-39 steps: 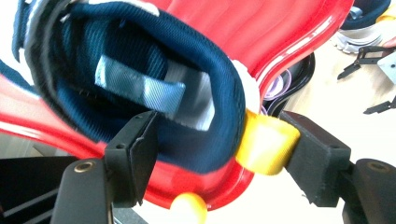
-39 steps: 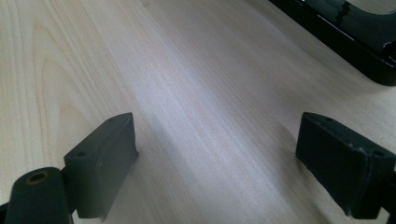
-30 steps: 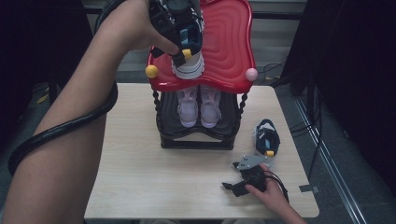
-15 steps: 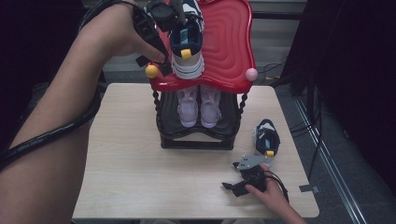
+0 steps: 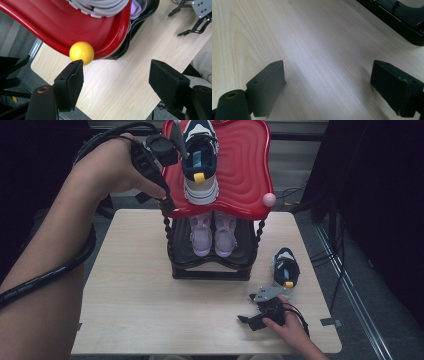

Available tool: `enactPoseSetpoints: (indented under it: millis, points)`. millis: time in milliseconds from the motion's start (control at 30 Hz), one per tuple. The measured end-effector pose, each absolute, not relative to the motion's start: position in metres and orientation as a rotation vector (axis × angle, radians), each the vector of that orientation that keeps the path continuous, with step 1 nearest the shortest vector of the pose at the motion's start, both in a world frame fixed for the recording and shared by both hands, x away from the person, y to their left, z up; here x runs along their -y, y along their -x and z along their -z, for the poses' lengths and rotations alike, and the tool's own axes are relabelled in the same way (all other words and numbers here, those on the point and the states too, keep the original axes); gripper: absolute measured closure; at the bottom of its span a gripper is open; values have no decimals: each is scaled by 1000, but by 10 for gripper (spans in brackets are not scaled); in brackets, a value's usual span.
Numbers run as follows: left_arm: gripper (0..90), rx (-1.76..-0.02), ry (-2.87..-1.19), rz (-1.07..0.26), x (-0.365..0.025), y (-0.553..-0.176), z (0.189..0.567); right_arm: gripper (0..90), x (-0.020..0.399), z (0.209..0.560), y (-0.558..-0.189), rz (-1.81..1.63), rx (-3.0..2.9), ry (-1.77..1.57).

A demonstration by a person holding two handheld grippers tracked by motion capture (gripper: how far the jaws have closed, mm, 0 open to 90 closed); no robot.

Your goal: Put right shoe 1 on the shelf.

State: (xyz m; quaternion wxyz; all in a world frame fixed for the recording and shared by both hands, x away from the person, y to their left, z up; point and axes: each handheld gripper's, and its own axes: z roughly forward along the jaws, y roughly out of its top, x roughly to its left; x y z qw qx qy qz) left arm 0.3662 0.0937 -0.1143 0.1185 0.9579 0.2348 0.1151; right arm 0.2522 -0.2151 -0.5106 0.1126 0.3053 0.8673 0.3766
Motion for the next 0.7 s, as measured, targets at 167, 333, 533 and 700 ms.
enactPoseSetpoints:
  millis: [167,333,533,700]
  points:
    - [281,-704,-2802,-327,-100,-364,119,117,215,511,-252,-1105,-2545,-893]
    - [281,-710,-2806,-322,-107,-362,125,117,215,511,-252,-1111,-2541,-896]
    - [281,-721,-2797,-303,-115,-360,133,117,215,511,-251,-1106,-2543,-895]
    - [280,-734,-2795,-297,-124,-359,141,117,216,511,-251,-1105,-2542,-896]
